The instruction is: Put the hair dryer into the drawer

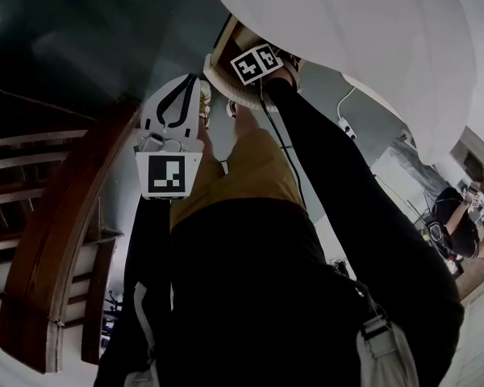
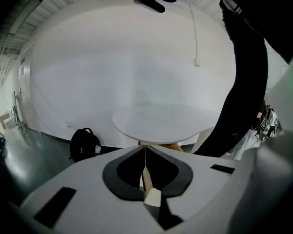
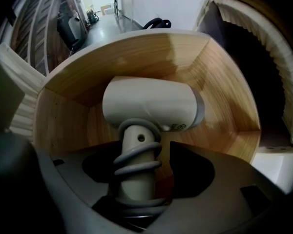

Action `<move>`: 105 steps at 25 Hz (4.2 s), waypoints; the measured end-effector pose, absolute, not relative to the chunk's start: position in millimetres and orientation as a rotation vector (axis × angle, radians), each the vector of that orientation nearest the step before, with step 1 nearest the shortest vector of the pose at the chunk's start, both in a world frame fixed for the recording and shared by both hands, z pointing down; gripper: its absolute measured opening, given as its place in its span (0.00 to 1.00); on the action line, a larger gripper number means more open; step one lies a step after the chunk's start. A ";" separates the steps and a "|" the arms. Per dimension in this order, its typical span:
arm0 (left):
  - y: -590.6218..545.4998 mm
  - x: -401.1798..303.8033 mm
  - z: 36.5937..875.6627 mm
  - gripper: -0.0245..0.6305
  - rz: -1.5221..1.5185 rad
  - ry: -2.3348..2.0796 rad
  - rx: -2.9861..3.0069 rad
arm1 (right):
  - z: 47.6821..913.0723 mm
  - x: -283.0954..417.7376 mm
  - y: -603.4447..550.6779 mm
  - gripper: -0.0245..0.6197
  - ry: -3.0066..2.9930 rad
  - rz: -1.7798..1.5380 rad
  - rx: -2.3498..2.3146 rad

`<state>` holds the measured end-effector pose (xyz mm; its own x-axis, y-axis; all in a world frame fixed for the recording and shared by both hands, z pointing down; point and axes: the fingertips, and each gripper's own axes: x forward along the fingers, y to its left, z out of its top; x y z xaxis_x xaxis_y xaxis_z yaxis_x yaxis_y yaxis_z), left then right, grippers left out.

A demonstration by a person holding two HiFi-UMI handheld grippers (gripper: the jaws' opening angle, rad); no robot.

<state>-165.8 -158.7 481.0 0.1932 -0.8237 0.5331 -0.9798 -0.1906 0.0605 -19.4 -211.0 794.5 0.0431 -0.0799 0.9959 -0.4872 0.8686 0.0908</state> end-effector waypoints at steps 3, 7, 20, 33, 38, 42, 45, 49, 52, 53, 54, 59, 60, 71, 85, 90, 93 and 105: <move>-159.0 -165.5 480.6 0.07 0.550 -1.679 2.089 | 792.8 -19.5 -215.2 0.52 -1.521 0.332 0.495; -160.7 -165.1 473.4 0.07 0.561 -1.672 2.128 | 781.5 -15.7 -221.1 0.53 -1.547 0.420 0.536; -156.4 -169.8 456.0 0.07 0.522 -1.618 2.241 | 742.6 -17.5 -212.5 0.52 -1.674 0.382 0.511; -154.1 -156.9 421.0 0.07 0.532 -1.468 2.455 | 675.8 -25.1 -158.1 0.52 -1.774 0.484 0.572; -154.6 -139.9 407.1 0.07 0.543 -1.409 2.520 | 652.0 -25.3 -146.1 0.52 -1.821 0.528 0.664; -155.6 -129.3 399.3 0.07 0.543 -1.373 2.567 | 626.4 -30.7 -147.6 0.52 -1.888 0.500 0.722; -159.1 -118.9 389.6 0.07 0.538 -1.366 2.592 | 604.8 -29.9 -158.0 0.52 -1.952 0.475 0.753; -163.5 -104.6 379.6 0.07 0.537 -1.369 2.620 | 576.5 -24.1 -174.4 0.52 -2.041 0.458 0.813; -163.9 -96.1 373.9 0.07 0.536 -1.382 2.621 | 555.3 -20.4 -179.3 0.52 -2.104 0.451 0.851; -164.0 -92.3 370.4 0.07 0.528 -1.392 2.620 | 549.2 -18.1 -179.4 0.52 -2.125 0.448 0.854; -164.6 -87.9 366.0 0.07 0.516 -1.403 2.619 | 543.3 -15.1 -179.2 0.52 -2.146 0.444 0.853; -168.7 -63.0 352.0 0.07 0.495 -1.446 2.599 | 506.4 7.0 -180.3 0.52 -2.248 0.421 0.864; -169.9 -57.4 350.6 0.07 0.497 -1.454 2.594 | 495.9 12.7 -182.1 0.52 -2.275 0.431 0.876; -169.2 -2.1 339.5 0.07 0.521 -1.515 2.595 | 416.6 77.4 -175.8 0.52 -2.506 0.467 0.970; -148.3 32.0 299.2 0.07 0.419 -1.715 2.569 | 335.5 119.7 -160.7 0.40 -2.685 0.250 1.092; -142.7 39.6 282.5 0.07 0.371 -1.721 2.600 | 293.5 124.5 -153.2 0.37 -2.739 0.156 1.151; -142.8 49.6 265.7 0.07 0.340 -1.710 2.643 | 271.9 137.0 -154.2 0.36 -2.747 0.108 1.236; -133.0 71.2 225.4 0.07 0.217 -1.671 2.768 | 238.1 155.0 -147.5 0.25 -2.721 -0.020 1.443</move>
